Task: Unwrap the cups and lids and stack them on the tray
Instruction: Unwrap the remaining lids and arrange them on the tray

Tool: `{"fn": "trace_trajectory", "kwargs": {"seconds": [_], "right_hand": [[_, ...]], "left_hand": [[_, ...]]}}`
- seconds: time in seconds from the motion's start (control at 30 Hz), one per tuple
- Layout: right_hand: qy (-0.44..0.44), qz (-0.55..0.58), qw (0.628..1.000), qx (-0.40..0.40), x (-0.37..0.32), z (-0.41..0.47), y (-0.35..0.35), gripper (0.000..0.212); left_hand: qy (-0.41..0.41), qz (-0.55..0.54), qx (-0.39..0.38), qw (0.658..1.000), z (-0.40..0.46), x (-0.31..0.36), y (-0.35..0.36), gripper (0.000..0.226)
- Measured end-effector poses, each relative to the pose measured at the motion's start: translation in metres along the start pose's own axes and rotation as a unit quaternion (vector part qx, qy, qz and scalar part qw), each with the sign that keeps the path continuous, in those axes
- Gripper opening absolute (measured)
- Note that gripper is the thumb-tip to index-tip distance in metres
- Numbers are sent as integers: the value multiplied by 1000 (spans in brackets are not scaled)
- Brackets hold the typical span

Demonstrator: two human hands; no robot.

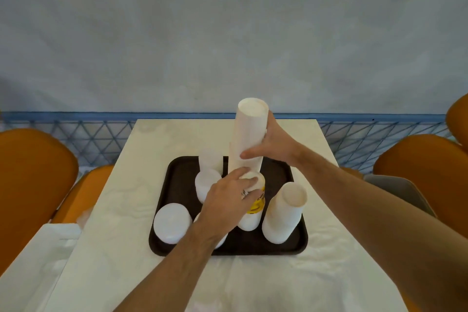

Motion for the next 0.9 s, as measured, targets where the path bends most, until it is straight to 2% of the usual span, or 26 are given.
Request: {"fn": "trace_trajectory", "kwargs": {"seconds": [0.27, 0.7, 0.9], "right_hand": [[-13, -44, 999, 0, 20, 9, 7, 95], [50, -35, 992, 114, 46, 19, -44, 94], [63, -42, 989, 130, 52, 17, -62, 95]], "left_hand": [[10, -23, 42, 999, 4, -13, 14, 31], [27, -33, 54, 998, 5, -19, 18, 33], [26, -33, 57, 997, 2, -21, 19, 34]]}}
Point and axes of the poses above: each hand's wrist, its own z-axis towards the middle knuckle, its own y-axis out of the palm, x = y × z, the point moved 2 cm from there along z, towards the middle knuckle
